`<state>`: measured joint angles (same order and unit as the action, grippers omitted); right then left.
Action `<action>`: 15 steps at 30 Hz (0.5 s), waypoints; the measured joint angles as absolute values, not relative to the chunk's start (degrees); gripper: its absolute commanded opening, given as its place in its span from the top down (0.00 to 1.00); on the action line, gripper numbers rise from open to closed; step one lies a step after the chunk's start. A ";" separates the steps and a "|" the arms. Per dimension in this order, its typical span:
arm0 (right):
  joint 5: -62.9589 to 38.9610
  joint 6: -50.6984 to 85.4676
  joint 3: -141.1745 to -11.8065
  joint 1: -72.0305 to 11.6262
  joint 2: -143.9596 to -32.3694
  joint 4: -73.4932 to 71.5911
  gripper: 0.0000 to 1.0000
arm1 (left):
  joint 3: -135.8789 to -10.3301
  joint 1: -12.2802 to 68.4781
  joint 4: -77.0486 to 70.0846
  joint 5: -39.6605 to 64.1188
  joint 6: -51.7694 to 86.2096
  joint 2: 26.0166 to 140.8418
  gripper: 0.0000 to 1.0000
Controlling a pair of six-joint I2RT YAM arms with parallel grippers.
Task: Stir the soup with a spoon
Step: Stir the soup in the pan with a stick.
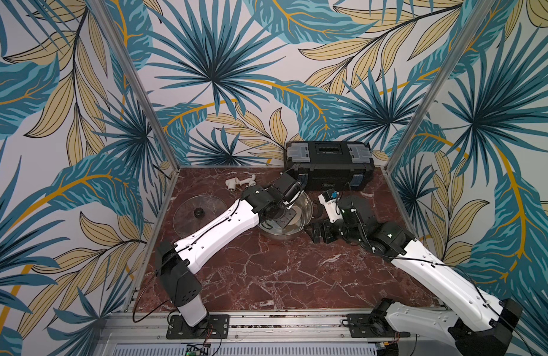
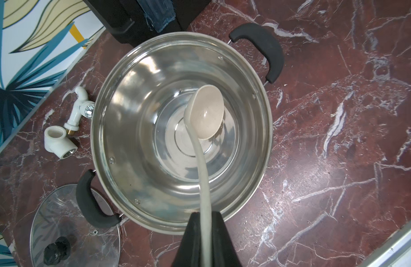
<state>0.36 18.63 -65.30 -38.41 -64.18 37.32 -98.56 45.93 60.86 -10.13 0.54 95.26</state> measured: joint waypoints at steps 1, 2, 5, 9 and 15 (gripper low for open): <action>0.36 18.63 -65.30 -38.41 -64.18 37.30 0.01 | -98.45 45.82 61.41 -10.26 0.51 94.13 1.00; 0.34 18.63 -65.30 -38.41 -64.18 37.30 0.00 | -98.19 45.67 61.95 -10.33 0.49 92.90 1.00; 0.34 18.63 -65.30 -38.41 -64.20 37.30 0.00 | -97.60 44.21 63.61 -10.79 0.47 90.78 1.00; 0.34 18.63 -65.30 -38.41 -64.20 37.30 0.01 | -96.40 41.85 65.32 -13.34 0.27 90.41 1.00; 0.32 18.63 -65.30 -38.41 -64.20 37.30 0.00 | -96.29 40.99 65.21 -18.13 -0.71 91.85 1.00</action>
